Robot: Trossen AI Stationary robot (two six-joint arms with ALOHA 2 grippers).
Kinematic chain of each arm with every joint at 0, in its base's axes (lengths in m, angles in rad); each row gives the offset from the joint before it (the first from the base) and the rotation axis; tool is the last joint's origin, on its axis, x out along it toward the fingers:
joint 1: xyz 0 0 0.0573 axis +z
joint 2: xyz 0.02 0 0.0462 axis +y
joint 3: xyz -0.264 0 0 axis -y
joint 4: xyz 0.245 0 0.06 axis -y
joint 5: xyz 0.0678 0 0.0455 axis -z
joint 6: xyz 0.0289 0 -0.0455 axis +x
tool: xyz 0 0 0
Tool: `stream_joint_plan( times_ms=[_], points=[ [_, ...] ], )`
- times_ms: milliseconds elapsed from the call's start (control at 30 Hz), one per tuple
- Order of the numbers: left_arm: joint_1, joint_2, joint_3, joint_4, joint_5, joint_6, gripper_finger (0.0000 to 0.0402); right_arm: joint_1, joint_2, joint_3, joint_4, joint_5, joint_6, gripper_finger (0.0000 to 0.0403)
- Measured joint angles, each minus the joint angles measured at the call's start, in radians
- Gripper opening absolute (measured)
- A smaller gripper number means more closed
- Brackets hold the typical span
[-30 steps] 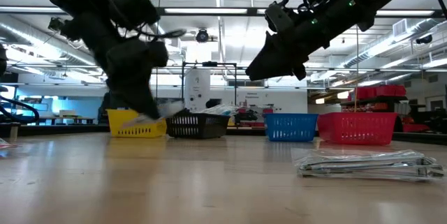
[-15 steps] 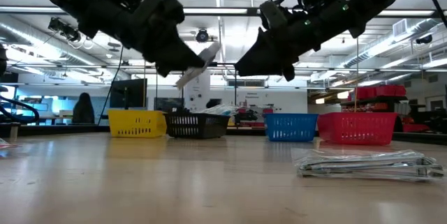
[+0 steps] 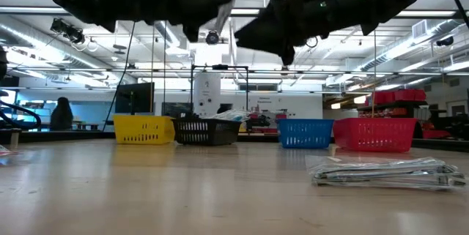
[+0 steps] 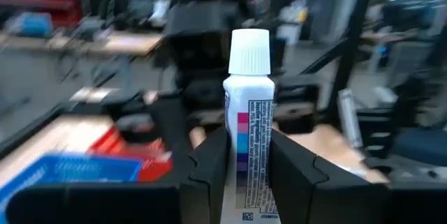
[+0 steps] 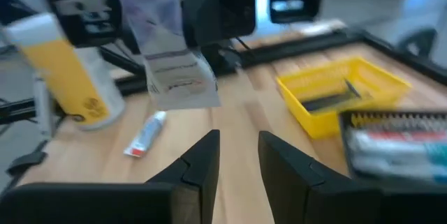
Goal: Pick & Place Travel size toiletries
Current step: Put the blue toothpaste into the blue bin
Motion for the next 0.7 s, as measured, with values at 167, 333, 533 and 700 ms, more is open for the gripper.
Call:
stream_joint_plan(
  times_ms=[167, 333, 533, 700],
  points=[
    [0.000, 0.000, 0.001, 0.105, 0.132, 0.032, 0.0098, 0.000, 0.000, 0.000, 0.072, -0.068, -0.066, 0.0109],
    [0.000, 0.000, 0.001, 0.164, 0.191, 0.075, 0.0098, 0.000, 0.000, 0.000, 0.141, -0.157, -0.141, 0.0109],
    [0.000, 0.000, 0.001, 0.219, 0.193, 0.157, 0.0098, 0.000, 0.000, 0.000, 0.206, -0.179, -0.135, 0.0109],
    [0.000, 0.000, 0.001, 0.236, 0.195, 0.178, 0.0098, 0.000, 0.000, 0.000, 0.214, -0.178, -0.133, 0.0109]
  ],
)
